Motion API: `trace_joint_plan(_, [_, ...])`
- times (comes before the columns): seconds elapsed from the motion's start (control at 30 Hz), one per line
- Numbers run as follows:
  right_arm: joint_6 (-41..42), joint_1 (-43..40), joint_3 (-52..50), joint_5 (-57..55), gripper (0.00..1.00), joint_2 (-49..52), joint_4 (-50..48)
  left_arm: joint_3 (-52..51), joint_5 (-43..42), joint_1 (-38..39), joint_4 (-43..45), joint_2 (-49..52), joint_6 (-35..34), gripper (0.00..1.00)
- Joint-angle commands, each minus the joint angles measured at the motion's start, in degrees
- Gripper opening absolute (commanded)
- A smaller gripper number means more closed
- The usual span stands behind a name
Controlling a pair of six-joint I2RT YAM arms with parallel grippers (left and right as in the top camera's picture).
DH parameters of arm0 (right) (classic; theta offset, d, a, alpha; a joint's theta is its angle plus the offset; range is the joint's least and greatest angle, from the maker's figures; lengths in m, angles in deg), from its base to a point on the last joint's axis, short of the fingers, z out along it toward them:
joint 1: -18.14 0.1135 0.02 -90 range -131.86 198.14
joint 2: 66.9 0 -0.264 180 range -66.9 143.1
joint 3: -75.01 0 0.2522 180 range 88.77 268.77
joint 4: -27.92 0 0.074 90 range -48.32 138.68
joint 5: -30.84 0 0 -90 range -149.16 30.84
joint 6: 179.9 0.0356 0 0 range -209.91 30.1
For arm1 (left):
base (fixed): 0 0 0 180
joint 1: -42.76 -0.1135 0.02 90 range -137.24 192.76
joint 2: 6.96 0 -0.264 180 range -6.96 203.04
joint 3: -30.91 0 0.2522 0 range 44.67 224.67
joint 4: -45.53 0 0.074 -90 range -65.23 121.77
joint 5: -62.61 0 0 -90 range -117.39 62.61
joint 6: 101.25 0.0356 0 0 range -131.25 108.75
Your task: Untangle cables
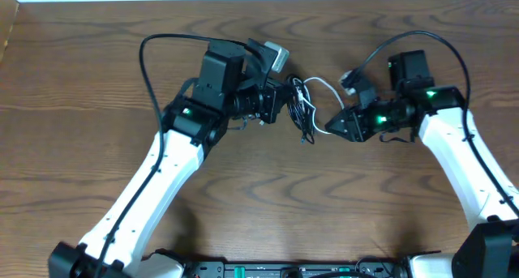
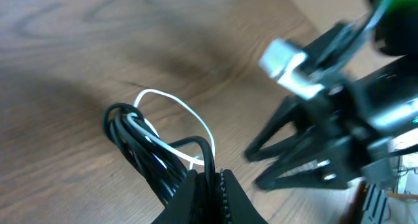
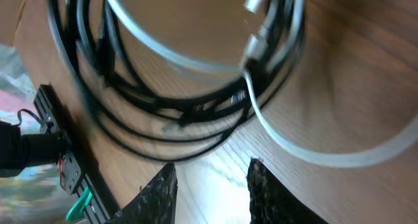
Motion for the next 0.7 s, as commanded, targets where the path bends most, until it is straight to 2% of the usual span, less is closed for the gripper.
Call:
trace_joint_plan(0.0, [1.92, 2.54, -0.46, 0.96, 0.32, -0.15, -2.43, 0.55, -1.20, -0.09, 0.20, -2.36, -2.32, 0.08])
trace_joint_plan(0.3, [3.58, 5.62, -0.46, 0.55, 0.34, -0.15, -7.74, 0.55, -2.56, 0.96, -0.11, -5.92, -2.43, 0.08])
trace_joint_plan(0.67, [3.58, 7.41, -0.46, -2.84, 0.42, -0.15, -13.60, 0.55, -2.58, 3.91, -0.15, -6.73, -3.15, 0.08])
